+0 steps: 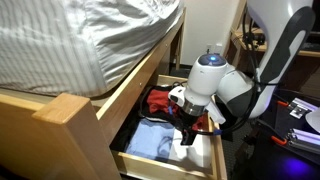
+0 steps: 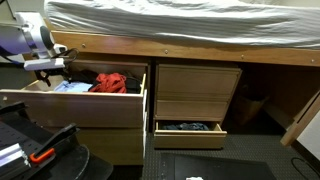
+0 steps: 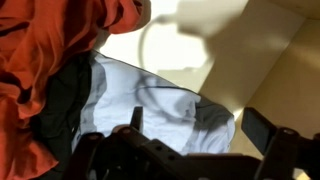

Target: Remove the blue t-shirt from the topmost drawer on the left then place it back in the drawer

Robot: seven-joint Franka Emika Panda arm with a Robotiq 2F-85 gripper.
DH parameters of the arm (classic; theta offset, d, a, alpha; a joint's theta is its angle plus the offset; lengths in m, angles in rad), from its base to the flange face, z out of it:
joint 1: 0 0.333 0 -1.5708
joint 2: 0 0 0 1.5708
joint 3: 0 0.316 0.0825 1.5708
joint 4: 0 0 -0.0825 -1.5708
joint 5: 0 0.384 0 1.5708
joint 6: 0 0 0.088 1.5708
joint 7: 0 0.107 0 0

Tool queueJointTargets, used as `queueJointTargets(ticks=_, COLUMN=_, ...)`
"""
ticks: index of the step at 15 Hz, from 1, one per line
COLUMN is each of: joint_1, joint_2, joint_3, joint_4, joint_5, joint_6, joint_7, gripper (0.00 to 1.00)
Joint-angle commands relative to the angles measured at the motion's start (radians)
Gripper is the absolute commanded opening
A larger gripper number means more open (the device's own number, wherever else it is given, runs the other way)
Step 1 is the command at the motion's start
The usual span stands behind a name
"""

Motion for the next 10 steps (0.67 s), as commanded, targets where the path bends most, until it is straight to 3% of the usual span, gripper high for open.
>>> queueJointTargets(ticks=1, joint_1=0.084, joint_2=0.186, joint_3=-0.063, joint_4=0.141, joint_5=0.102, joint_6=0.086, joint_7=-0.063, gripper=1.0)
queueJointTargets(ticks=3, joint_1=0.191, joint_2=0.245, joint_3=-0.146, joint_4=0.164, joint_5=0.179, joint_6=0.132, joint_7=-0.054, gripper=1.0)
queueJointTargets(ticks=5, joint_1=0.141, joint_2=0.214, joint_3=-0.095, joint_4=0.143, joint_5=0.215, joint_6=0.098, joint_7=-0.096, gripper=1.0)
queueJointTargets(ticks=10, joint_1=0.226, joint_2=0.275, joint_3=-0.153, joint_4=0.176, joint_5=0.291, joint_6=0.146, joint_7=-0.077, gripper=1.0)
